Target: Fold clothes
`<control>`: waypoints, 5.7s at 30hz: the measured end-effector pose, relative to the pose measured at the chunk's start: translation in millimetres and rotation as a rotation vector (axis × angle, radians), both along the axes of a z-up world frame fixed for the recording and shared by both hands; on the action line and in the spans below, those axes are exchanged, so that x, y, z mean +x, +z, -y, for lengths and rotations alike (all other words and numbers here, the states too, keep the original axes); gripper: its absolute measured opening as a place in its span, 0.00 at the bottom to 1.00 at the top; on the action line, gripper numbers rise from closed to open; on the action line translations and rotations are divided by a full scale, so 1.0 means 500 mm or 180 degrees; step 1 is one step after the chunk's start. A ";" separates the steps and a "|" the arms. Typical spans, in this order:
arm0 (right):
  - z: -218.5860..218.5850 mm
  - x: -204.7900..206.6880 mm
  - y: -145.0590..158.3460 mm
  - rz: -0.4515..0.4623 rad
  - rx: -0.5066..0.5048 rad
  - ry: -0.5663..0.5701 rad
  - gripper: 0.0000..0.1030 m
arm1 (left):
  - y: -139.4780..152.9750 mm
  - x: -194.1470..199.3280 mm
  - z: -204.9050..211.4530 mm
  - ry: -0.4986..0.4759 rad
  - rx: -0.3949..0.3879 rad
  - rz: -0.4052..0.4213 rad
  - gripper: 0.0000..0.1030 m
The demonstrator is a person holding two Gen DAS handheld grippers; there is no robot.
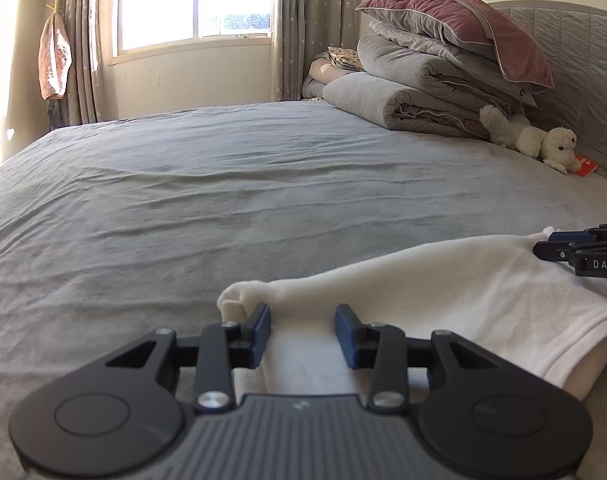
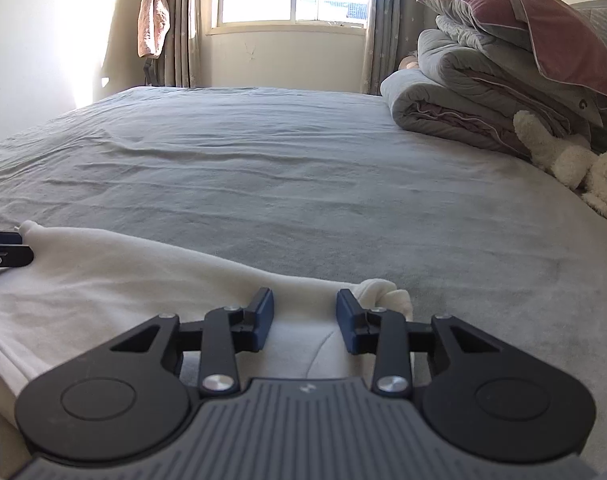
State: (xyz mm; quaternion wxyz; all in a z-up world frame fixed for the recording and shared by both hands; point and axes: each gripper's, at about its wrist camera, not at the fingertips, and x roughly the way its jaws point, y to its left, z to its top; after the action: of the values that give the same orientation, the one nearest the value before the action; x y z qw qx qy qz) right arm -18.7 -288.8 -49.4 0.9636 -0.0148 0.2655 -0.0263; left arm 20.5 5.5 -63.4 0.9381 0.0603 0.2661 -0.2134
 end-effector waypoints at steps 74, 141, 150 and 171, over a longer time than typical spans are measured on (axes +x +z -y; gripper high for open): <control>-0.147 -0.054 0.042 0.0090 0.0995 0.0333 0.40 | -0.007 0.029 -0.122 0.0419 -0.1266 -0.1423 0.47; -0.006 0.095 -0.015 -0.0596 0.3334 -0.0296 0.15 | 0.217 -0.052 0.064 0.0325 -0.1236 -0.1289 0.14; 0.042 0.047 -0.006 -0.0542 0.3413 -0.0228 0.17 | 0.225 -0.049 0.118 0.0241 -0.1238 -0.1350 0.15; 0.168 -0.078 -0.004 -0.0195 0.3492 -0.0578 0.43 | 0.137 -0.050 0.325 -0.0233 -0.1281 -0.1458 0.24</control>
State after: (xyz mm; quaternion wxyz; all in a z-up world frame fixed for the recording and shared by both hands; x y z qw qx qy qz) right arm -57.5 -373.1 -51.1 0.8158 0.5112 0.2684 0.0332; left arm -4.3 -156.9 5.2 0.8385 -0.1667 0.4207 -0.3036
